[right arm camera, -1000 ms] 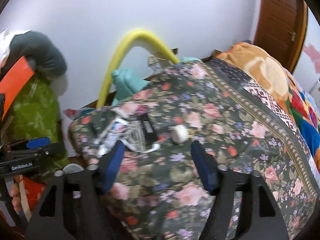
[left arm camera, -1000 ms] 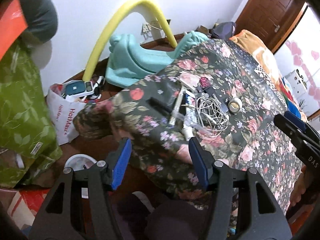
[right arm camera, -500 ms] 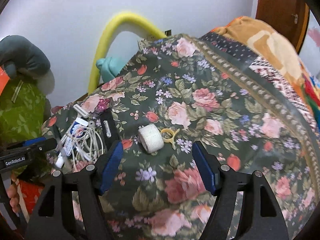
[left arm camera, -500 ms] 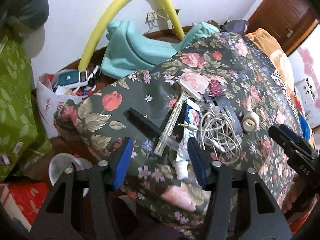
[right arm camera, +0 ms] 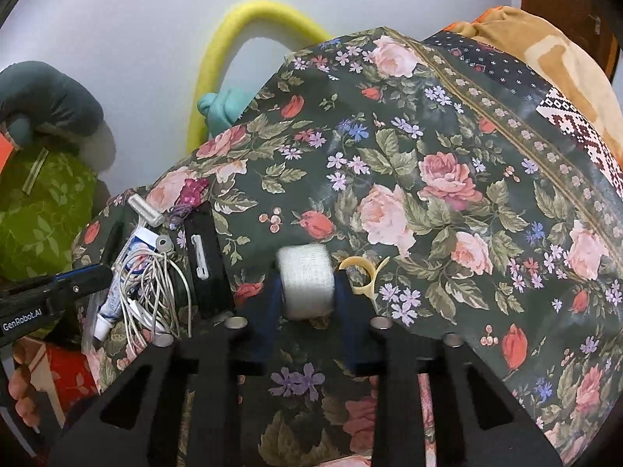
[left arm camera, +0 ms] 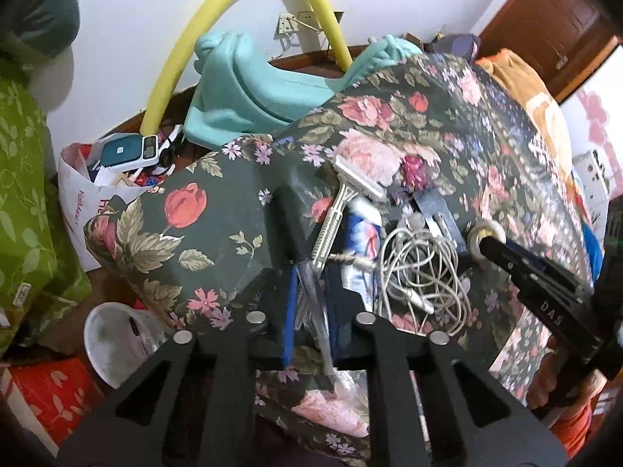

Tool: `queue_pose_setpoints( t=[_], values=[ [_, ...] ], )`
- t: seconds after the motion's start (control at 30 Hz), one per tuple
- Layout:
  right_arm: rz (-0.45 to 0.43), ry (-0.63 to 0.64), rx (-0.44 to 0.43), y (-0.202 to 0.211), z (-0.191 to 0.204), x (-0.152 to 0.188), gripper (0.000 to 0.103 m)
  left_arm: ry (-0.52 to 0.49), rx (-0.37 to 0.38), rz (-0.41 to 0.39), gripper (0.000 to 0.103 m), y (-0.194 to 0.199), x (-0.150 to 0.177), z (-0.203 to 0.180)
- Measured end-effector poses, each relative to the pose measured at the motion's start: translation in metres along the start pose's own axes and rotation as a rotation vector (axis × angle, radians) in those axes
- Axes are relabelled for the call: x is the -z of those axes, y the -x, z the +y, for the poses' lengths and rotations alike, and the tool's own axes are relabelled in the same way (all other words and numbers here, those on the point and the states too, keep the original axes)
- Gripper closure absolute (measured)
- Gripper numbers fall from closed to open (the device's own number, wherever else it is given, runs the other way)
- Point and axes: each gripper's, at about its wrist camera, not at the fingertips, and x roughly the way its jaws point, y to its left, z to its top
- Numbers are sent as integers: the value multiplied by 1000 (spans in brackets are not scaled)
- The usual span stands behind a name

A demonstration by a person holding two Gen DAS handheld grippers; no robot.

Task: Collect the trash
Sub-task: 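Grasp the clear pen with the left tool while the right tool grasps the white tape roll, then carry the pen and tape roll with both tools over the white cup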

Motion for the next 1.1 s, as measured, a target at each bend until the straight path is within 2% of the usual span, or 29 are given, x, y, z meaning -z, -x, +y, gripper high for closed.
queue_pose_setpoints(
  t=[0.27,0.63,0.8,1.1],
  values=[
    [-21,-8,17,17,2,6,80,-32,11,10,96,6,10,-7],
    [-89,-10,28,61,18,7,80,-99,23,-71,96,52,17,-22],
    [-125,19,29,83,41,6,80,-114,16,-103,96,73,24,-18],
    [-170,85,-8,111,100,12,80,-105,5,-155,96,115,42,13]
  ],
)
